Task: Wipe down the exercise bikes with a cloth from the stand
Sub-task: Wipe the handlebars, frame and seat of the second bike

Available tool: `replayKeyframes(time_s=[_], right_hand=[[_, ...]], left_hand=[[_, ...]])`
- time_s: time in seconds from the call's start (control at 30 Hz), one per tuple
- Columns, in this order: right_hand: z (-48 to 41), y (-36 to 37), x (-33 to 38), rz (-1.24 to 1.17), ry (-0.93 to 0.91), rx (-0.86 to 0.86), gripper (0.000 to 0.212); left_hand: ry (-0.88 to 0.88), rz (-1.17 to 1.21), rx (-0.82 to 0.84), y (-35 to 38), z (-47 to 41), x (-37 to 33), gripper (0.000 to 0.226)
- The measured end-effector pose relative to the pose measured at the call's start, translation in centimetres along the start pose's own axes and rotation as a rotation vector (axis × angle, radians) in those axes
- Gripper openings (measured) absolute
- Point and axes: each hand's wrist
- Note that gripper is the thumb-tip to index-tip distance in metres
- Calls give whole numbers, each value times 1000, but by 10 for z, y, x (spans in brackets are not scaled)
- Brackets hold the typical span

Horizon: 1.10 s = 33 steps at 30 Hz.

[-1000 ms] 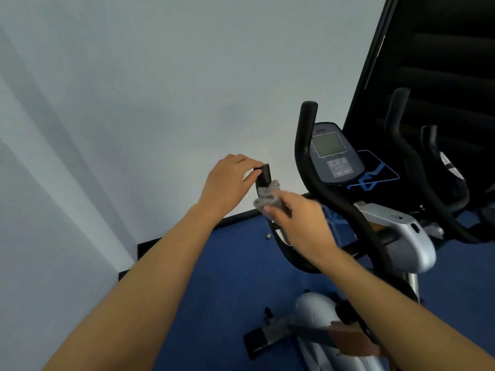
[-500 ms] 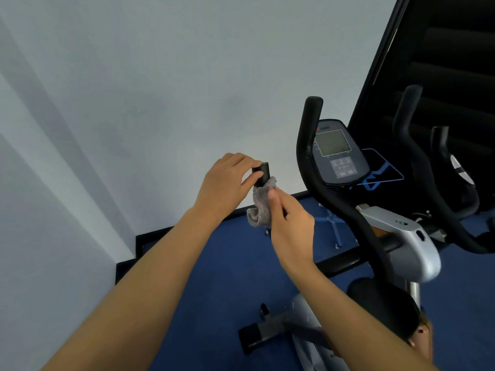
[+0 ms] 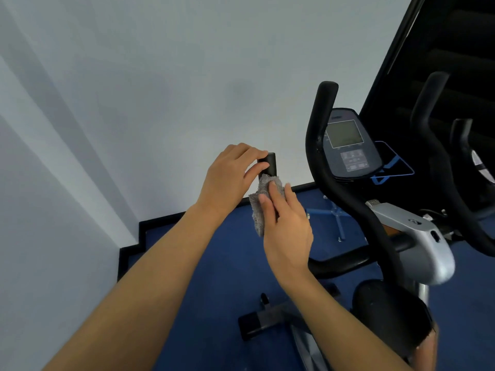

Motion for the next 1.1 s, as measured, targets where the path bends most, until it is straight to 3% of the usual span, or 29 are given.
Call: replayKeyframes(time_s=[0.23, 0.37, 0.5, 0.63, 0.8, 0.93, 1.1], right_hand=[[30, -7, -33, 282, -341, 23, 27], [33, -23, -34, -1, -237, 35, 23], [2, -26, -15, -56, -218, -13, 28], [-7, -5, -11, 95, -231, 50, 39], [10, -6, -18, 336, -257, 114, 32], [32, -16, -30, 430, -257, 184, 61], [37, -27, -28, 276, -279, 197, 38]], left_hand=[[9, -43, -31, 2, 1, 1, 27], [-13, -37, -35, 2, 4, -1, 28], [-17, -56, -48, 2, 4, -3, 28], [-16, -62, -53, 2, 2, -1, 28], [-18, -31, -66, 5, 3, -1, 27], [-10, -58, -59, 3, 3, -2, 28], [-65, -30, -8, 0, 9, -7, 31]])
Point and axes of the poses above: each hand's wrist, its own z-axis away from the middle knuckle, its own y-axis out of the palm, x = y × z, and after that the axes turned 11 degrees about -z, right-handed
